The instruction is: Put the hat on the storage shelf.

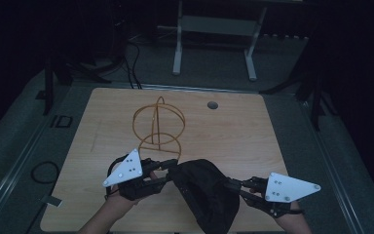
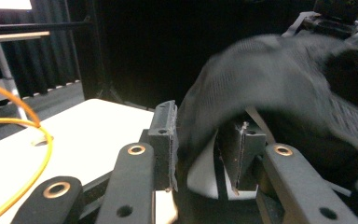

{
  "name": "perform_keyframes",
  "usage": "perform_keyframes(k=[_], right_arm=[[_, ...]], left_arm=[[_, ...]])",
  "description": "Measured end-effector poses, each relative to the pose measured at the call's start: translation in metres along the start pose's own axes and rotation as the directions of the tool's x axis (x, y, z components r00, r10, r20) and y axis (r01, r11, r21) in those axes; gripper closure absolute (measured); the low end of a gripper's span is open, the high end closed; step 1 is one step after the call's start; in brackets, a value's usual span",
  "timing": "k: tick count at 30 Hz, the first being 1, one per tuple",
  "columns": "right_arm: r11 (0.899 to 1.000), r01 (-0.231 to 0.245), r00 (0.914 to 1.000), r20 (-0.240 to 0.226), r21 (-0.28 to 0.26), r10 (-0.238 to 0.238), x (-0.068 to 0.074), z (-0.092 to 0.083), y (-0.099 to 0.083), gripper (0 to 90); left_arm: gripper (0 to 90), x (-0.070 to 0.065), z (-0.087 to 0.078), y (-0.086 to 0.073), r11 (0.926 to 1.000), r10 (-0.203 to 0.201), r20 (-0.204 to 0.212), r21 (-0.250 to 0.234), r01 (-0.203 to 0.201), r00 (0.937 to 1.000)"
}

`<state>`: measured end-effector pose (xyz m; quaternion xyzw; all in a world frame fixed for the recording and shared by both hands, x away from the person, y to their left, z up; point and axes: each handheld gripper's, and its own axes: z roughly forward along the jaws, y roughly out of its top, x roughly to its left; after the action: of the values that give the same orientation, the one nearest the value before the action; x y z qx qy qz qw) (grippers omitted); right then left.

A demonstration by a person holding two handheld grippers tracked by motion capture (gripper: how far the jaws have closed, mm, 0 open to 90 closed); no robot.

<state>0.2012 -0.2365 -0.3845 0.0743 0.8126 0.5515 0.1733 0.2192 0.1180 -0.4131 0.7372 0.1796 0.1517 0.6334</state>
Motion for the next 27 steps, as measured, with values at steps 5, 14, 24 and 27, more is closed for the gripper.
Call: perform_keyframes(k=[5,14,24,27], right_arm=[[0.999,-0.04,0.9975,0.058,-0.025,0.041,-0.006,-0.009,0.0,88.4],[0.991,-0.121,0.9678,0.215,-0.057,0.131,-0.025,-0.018,0.006,88.3],[0.987,-0.132,0.9312,0.33,-0.087,0.154,-0.056,-0.012,0.028,88.4],[0.986,-0.139,0.9206,0.355,-0.092,0.163,-0.067,-0.006,0.036,88.4]], left_arm=[[66.0,0.003,-0.012,-0.009,0.9995,0.011,-0.054,0.03,-0.009,0.9985],[66.0,0.01,-0.03,-0.035,0.9965,-0.002,-0.136,0.082,0.013,0.9907],[63.9,0.015,-0.047,-0.061,0.9926,-0.014,-0.199,0.116,0.038,0.9798],[61.4,0.017,-0.052,-0.07,0.992,-0.026,-0.218,0.115,0.052,0.9756]])
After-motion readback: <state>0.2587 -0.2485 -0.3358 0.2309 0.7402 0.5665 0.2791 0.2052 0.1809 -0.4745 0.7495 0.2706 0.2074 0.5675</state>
